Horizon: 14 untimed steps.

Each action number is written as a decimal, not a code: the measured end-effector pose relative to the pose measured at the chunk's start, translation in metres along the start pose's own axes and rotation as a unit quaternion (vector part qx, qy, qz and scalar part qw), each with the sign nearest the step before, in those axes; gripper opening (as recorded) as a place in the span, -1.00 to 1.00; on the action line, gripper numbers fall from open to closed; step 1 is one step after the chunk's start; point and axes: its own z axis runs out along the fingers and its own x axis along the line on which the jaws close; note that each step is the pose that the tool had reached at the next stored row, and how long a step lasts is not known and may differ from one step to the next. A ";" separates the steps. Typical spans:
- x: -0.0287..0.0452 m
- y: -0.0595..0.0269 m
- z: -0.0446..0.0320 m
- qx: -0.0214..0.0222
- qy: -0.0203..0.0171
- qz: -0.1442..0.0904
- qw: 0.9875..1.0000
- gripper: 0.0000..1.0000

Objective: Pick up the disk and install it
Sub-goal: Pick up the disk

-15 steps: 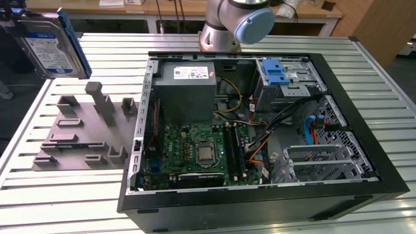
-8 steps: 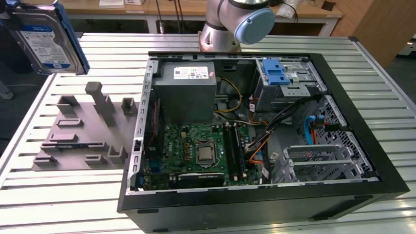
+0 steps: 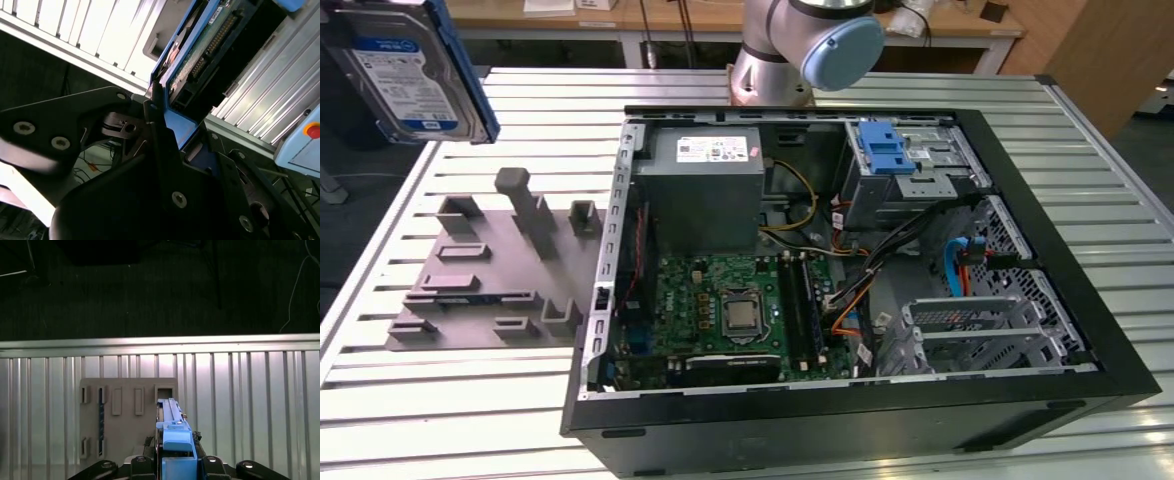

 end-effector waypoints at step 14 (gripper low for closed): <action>-0.0001 0.0007 -0.0306 0.000 0.000 0.000 1.000 -0.27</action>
